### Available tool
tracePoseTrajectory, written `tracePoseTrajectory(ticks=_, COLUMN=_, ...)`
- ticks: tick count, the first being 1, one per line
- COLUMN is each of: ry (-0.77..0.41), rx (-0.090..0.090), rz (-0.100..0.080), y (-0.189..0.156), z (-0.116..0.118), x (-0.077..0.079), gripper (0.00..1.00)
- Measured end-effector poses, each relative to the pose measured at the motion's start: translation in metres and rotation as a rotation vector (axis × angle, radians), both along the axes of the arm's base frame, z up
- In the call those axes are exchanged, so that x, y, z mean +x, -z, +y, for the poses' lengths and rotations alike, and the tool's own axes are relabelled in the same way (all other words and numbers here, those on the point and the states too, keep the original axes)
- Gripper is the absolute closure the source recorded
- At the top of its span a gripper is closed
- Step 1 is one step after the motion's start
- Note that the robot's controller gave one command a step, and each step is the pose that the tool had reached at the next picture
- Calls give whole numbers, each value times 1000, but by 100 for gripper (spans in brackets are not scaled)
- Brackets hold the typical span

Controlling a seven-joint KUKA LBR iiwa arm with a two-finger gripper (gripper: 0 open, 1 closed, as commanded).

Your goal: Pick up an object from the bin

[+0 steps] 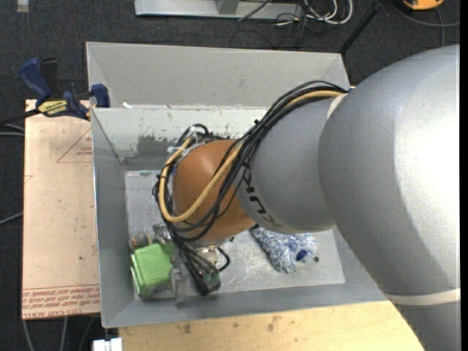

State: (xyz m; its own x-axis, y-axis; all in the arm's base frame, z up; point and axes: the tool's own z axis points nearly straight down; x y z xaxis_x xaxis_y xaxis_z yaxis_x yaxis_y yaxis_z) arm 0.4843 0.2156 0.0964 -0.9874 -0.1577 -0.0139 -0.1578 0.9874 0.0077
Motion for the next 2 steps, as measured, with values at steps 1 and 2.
tracePoseTrajectory(ticks=1, ry=0, rx=0, rz=0, y=0, z=0, x=0, gripper=100)
tracePoseTrajectory(ticks=2, ry=-44, rx=-9, rz=12, y=-110, z=10, x=12, gripper=100)
